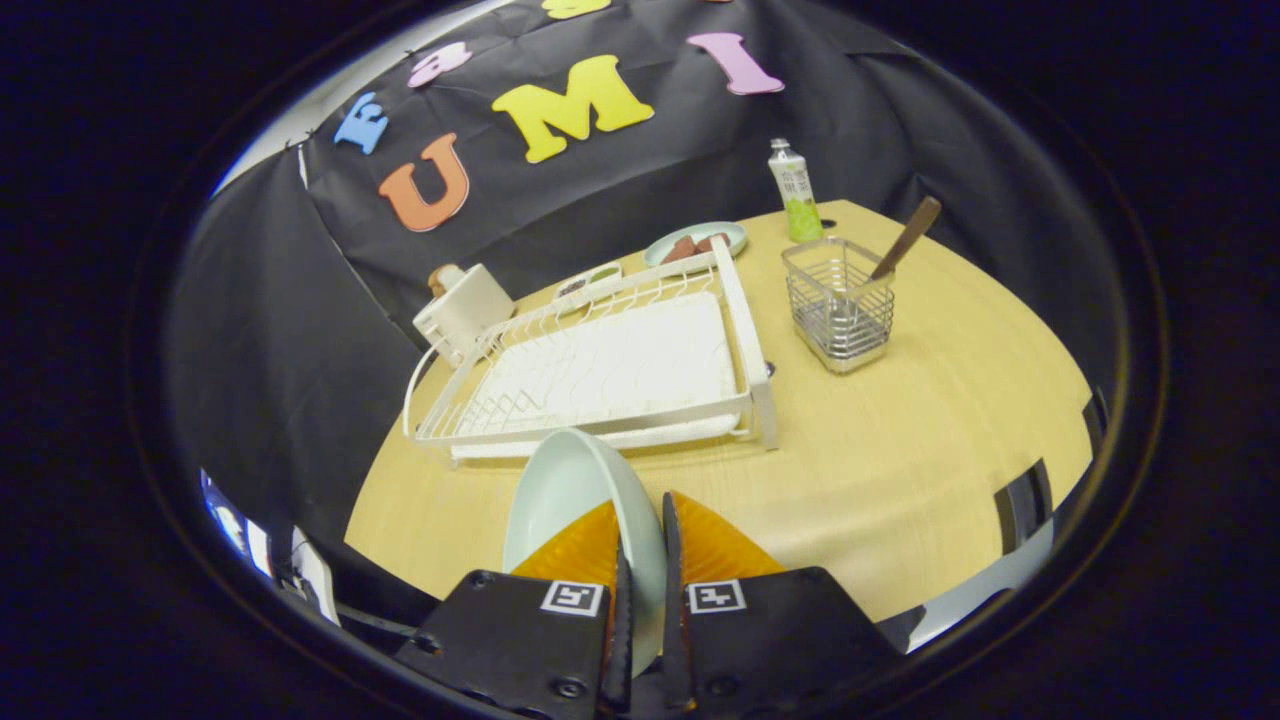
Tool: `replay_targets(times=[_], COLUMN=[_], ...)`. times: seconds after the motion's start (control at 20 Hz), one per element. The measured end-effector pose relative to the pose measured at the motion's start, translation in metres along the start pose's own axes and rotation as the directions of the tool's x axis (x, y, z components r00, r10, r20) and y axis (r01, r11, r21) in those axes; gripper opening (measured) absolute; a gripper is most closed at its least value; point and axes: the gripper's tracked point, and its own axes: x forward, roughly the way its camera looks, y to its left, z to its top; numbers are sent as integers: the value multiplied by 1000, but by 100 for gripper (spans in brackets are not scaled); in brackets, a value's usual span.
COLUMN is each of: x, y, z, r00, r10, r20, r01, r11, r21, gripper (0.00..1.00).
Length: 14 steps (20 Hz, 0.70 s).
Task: Take the plate from the dish rack, then take the spoon from the basket and place it into the plate.
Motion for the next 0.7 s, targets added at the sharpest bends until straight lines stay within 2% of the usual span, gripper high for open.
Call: replay_targets(times=[0.2, 0.35, 0.5, 0.7], x=[16, 29, 37, 33], y=[-11, -28, -40, -50], z=[-1, -7, -8, 0], r00=[1000, 1000, 999, 998], r10=[20, -17, -27, -56], r20=[5, -7, -19, 20], r01=[-20, 17, 28, 55], r11=[999, 999, 996, 997], r21=[43, 50, 83, 58], gripper=[18, 23, 23, 25])
